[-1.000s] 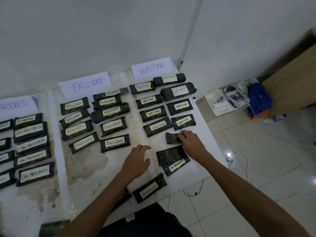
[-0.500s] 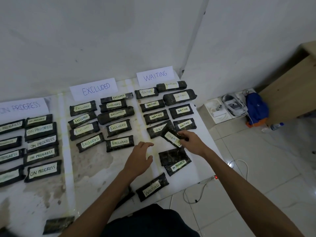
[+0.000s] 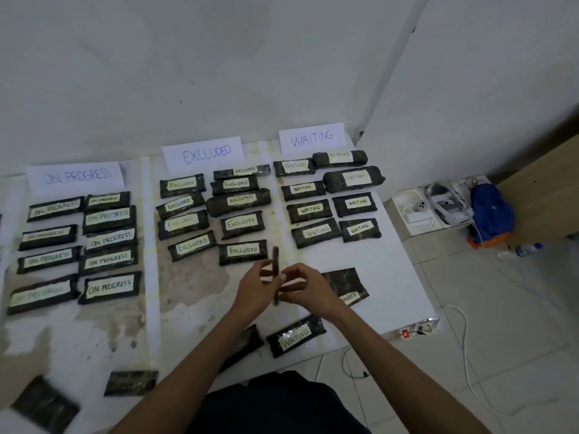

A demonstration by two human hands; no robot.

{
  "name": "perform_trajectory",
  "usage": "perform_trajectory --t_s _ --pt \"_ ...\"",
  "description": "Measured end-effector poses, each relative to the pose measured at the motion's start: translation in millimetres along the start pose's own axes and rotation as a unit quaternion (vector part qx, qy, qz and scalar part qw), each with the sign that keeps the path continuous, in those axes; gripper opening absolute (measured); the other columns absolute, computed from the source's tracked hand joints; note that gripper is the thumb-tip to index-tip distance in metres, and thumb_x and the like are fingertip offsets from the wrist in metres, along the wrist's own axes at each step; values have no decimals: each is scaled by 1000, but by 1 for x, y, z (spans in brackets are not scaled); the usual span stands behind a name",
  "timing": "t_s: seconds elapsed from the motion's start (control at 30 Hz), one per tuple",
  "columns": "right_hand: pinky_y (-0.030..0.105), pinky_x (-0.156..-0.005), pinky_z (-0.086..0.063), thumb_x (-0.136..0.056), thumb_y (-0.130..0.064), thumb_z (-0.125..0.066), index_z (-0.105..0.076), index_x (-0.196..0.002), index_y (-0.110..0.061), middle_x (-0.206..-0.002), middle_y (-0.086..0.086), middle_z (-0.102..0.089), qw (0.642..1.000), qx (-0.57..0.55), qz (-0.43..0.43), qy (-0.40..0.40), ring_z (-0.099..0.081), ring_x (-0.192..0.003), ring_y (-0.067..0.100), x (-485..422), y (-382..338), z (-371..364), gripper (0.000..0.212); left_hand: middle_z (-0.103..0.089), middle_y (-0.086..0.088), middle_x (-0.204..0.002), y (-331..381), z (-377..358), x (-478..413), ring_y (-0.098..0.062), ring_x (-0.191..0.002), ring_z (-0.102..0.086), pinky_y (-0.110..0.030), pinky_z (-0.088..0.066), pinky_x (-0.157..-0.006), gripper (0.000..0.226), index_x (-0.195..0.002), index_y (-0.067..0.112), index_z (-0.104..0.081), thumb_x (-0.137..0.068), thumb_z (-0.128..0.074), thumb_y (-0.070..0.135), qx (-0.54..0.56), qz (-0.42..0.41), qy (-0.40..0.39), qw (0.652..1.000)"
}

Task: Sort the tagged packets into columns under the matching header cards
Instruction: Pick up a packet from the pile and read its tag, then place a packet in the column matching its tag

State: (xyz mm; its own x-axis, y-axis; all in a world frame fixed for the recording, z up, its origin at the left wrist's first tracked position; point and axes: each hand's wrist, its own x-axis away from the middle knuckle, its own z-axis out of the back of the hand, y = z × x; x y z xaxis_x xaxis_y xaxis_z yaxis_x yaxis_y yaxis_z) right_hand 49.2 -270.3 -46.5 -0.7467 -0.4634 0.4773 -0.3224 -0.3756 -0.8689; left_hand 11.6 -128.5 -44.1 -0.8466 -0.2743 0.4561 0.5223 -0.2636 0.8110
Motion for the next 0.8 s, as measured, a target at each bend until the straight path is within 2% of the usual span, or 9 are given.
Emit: perform_trajectory --t_s 0.13,0.23,0.3,0.37,0.47,0.63,0.8 --pt "39 -82 -58 -76 -3 -73 -58 -108 -12 -105 9 -66 999 18 17 -33 -70 -89 22 -5 -3 -24 36 -62 -1 -99 -15 24 2 -7 -79 -59 -12 -45 -55 17 -107 18 -57 -90 -58 18 11 0 -14 1000" --pt "34 -84 -56 -77 -4 -72 -58 -109 -13 -107 7 -65 999 29 15 -35 -67 -96 16 -12 -10 -36 36 -64 2 -101 -23 42 1 -14 -91 -62 -26 -51 -74 15 -106 23 -58 -92 -55 20 40 14 -23 999" --pt "29 -81 -56 -79 -2 -70 -58 -107 -12 -108 3 -63 999 13 5 -35 -67 -97 13 -16 -15 -41 32 -63 3 -102 -25 52 1 -16 -96 -61 -32 -52 -80 17 -108 26 -55 -92 -55 22 62 28 -42 997" --pt "30 -79 -55 -80 0 -68 -59 -105 -11 -105 -1 -64 999 -1 2 -37 -68 -93 11 -19 -19 -47 28 -63 2 -101 -27 62 2 -17 -90 -61 -28 -50 -73 19 -110 27 -51 -92 -56 24 70 37 -69 994" --pt "37 -84 -54 -80 2 -67 -60 -102 -13 -103 -3 -65 998 -12 3 -55 -69 -92 13 -23 -20 -56 27 -66 -9 -96 -33 79 3 -25 -81 -59 -30 -46 -66 21 -110 27 -49 -91 -57 24 86 35 -105 990" --pt "28 -83 -56 -81 5 -66 -59 -103 -11 -106 2 -65 997 -37 -2 -67 -70 -92 14 -31 -24 -66 29 -67 -5 -99 -41 103 4 -17 -84 -63 -30 -50 -76 29 -119 20 -51 -92 -55 14 107 27 -142 984" --pt "24 -78 -54 -81 1 -67 -59 -106 -14 -109 2 -65 996 -45 -5 -79 -69 -94 17 -41 -27 -75 30 -64 -4 -107 -50 115 -3 -12 -92 -64 -19 -52 -68 35 -112 16 -54 -81 -70 13 84 8 -123 989"
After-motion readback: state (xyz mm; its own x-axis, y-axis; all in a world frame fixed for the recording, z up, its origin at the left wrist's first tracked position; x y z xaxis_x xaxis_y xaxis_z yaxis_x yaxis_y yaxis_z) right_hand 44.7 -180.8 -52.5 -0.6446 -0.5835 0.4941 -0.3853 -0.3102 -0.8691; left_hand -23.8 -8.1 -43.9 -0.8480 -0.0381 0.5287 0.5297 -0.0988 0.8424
